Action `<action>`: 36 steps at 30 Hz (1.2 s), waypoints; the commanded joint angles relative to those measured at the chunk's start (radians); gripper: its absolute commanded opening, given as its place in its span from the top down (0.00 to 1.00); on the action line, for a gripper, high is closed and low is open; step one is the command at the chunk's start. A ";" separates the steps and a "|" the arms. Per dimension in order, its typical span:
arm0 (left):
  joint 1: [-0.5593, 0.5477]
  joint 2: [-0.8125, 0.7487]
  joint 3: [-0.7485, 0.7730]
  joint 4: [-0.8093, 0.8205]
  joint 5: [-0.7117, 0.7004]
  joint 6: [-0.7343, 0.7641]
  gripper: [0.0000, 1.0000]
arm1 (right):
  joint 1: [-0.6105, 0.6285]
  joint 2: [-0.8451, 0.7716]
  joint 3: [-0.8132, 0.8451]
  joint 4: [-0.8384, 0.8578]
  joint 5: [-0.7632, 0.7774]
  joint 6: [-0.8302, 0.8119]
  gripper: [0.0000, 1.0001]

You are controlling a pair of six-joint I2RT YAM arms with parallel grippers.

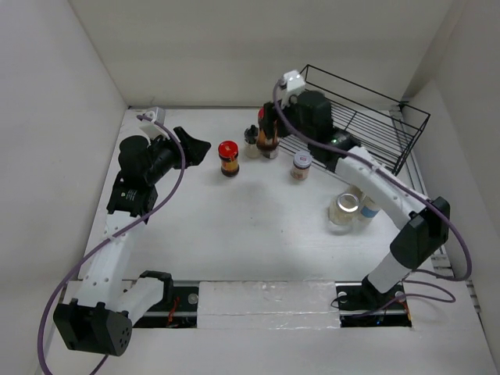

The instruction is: Organize the condiment bottles

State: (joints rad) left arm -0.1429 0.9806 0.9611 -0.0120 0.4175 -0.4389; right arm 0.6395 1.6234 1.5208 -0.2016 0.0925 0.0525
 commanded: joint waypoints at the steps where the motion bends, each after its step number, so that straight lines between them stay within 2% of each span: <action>1: -0.001 -0.014 0.004 0.044 0.015 0.005 0.41 | -0.119 -0.057 0.205 0.206 -0.062 -0.028 0.57; 5: -0.001 -0.014 0.004 0.053 0.015 0.005 0.41 | -0.197 0.027 0.409 0.206 -0.077 -0.028 0.57; 9: -0.001 -0.014 0.004 0.053 0.026 0.005 0.42 | -0.253 0.188 0.680 0.174 -0.048 -0.028 0.57; 16: -0.001 -0.023 0.004 0.053 0.026 0.005 0.42 | -0.343 0.401 1.001 0.148 -0.028 -0.008 0.57; 22: -0.001 -0.023 0.004 0.053 0.026 0.005 0.42 | -0.383 0.441 1.024 0.160 0.001 -0.008 0.57; 36: -0.001 -0.014 -0.005 0.063 0.044 0.005 0.42 | -0.414 0.432 0.806 0.194 -0.010 -0.019 0.56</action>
State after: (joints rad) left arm -0.1429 0.9787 0.9611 0.0036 0.4397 -0.4389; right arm 0.2272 2.1418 2.3249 -0.1608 0.0883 0.0338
